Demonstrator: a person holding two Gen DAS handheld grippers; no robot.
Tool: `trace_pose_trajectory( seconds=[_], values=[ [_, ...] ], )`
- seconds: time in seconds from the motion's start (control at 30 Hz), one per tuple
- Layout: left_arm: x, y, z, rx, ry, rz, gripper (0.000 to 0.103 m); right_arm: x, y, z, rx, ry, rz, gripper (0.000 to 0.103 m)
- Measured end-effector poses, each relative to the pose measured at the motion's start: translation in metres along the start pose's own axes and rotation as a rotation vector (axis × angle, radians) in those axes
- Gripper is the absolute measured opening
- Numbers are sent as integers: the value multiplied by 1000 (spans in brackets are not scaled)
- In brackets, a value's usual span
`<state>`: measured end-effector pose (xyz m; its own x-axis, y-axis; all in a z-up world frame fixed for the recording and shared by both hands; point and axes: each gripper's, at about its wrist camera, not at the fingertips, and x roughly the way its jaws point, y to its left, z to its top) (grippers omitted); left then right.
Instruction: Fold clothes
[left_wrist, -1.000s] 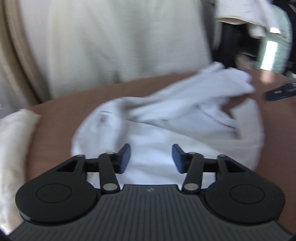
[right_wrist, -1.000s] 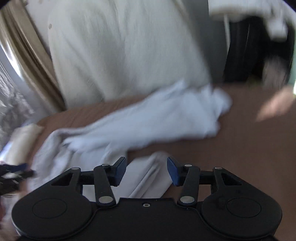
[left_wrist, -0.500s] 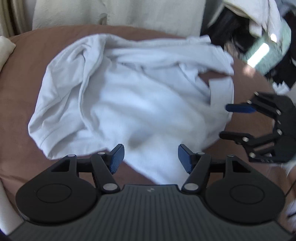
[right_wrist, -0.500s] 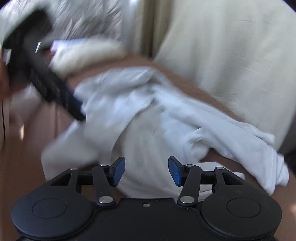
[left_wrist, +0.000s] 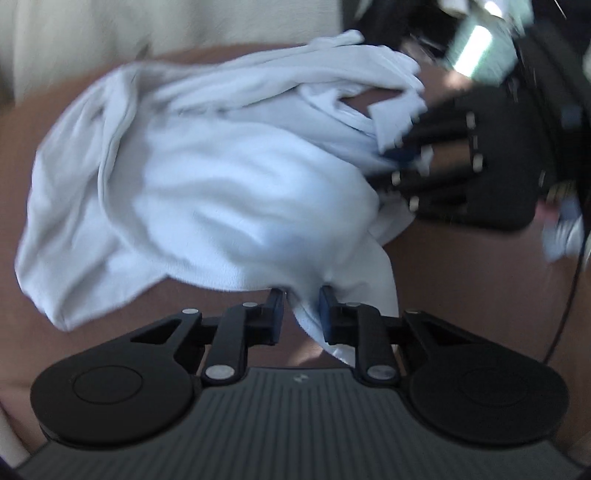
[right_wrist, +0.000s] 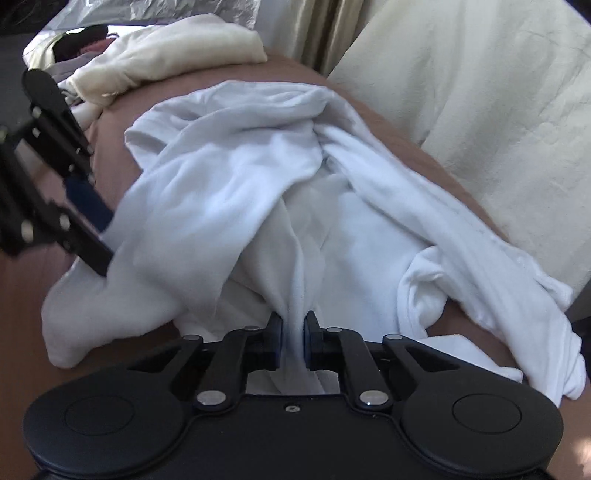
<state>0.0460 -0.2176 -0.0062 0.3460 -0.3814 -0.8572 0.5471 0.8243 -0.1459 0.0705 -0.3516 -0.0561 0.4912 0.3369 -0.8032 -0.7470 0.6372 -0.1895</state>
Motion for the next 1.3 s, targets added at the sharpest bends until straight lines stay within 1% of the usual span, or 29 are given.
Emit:
trace_pose_trajectory(
  seconds=[0.03, 0.07, 0.13, 0.17, 0.27, 0.3, 0.37, 0.4, 0.43, 0.5, 0.57, 0.6, 0.63, 0.7, 0.73, 0.8, 0.83, 0.9, 1.0, 1.03, 1.07, 1.1, 1.17, 1.2, 1.23, 1.27, 1.3],
  values=[
    [0, -3, 0, 34, -8, 25, 14, -7, -1, 3, 0, -21, -17, 13],
    [-1, -4, 1, 64, -18, 52, 12, -15, -2, 6, 1, -42, -33, 13],
    [-3, -6, 3, 111, -47, 104, 11, -35, -13, 8, 49, -97, -74, 13],
    [-6, -6, 6, 123, -71, 129, 7, -46, -21, 8, 70, -121, -114, 12],
    [-18, -14, 13, 178, -163, 220, 7, -76, -48, 3, 169, -177, -251, 13],
    [-22, -18, 16, 204, -191, 249, 7, -87, -60, -1, 243, -190, -286, 13],
    [-29, -27, 20, 275, -247, 318, 7, -108, -75, -9, 350, -205, -307, 13],
    [-32, -32, 21, 310, -274, 353, 7, -115, -76, -12, 361, -196, -317, 13],
    [-35, -35, 22, 343, -300, 393, 7, -122, -76, -16, 370, -186, -330, 13],
    [-40, -36, 25, 377, -345, 458, 7, -125, -65, -22, 300, -134, -416, 13],
    [-46, -29, 29, 357, -370, 492, 6, -121, -54, -27, 198, -87, -498, 13],
    [-48, -23, 31, 336, -375, 504, 6, -118, -53, -30, 171, -68, -520, 13],
    [-51, -16, 33, 314, -381, 518, 6, -115, -51, -32, 145, -50, -541, 13],
    [-53, -2, 37, 290, -400, 560, 6, -113, -57, -40, 144, -30, -548, 13],
    [-50, 4, 39, 306, -415, 611, 6, -112, -61, -41, 161, -32, -550, 13],
    [-42, 21, 44, 327, -439, 746, 6, -123, -76, -45, 235, -71, -542, 13],
    [-41, 31, 49, 306, -451, 795, 6, -128, -81, -48, 263, -79, -562, 13],
    [-45, 56, 66, 209, -477, 886, 6, -141, -89, -55, 282, -81, -644, 13],
    [-60, 87, 91, 50, -525, 1018, 6, -156, -101, -66, 265, -75, -790, 12],
    [-63, 93, 96, 21, -530, 1051, 8, -161, -107, -70, 271, -79, -837, 12],
    [-63, 95, 100, 13, -514, 1061, 10, -168, -118, -76, 314, -82, -867, 12],
    [-63, 97, 102, 4, -498, 1066, 17, -177, -132, -84, 384, -86, -876, 12],
    [-58, 92, 97, -12, -473, 1005, 78, -185, -158, -103, 562, -117, -835, 13],
    [-54, 85, 89, -2, -477, 938, 84, -189, -171, -112, 649, -131, -813, 15],
    [-50, 77, 82, 12, -478, 870, 85, -183, -179, -121, 717, -115, -783, 17],
    [-43, 67, 75, 65, -460, 798, 85, -177, -188, -130, 784, -100, -752, 22],
    [-36, 56, 68, 118, -440, 728, 85, -171, -195, -139, 848, -84, -722, 24]
  ],
)
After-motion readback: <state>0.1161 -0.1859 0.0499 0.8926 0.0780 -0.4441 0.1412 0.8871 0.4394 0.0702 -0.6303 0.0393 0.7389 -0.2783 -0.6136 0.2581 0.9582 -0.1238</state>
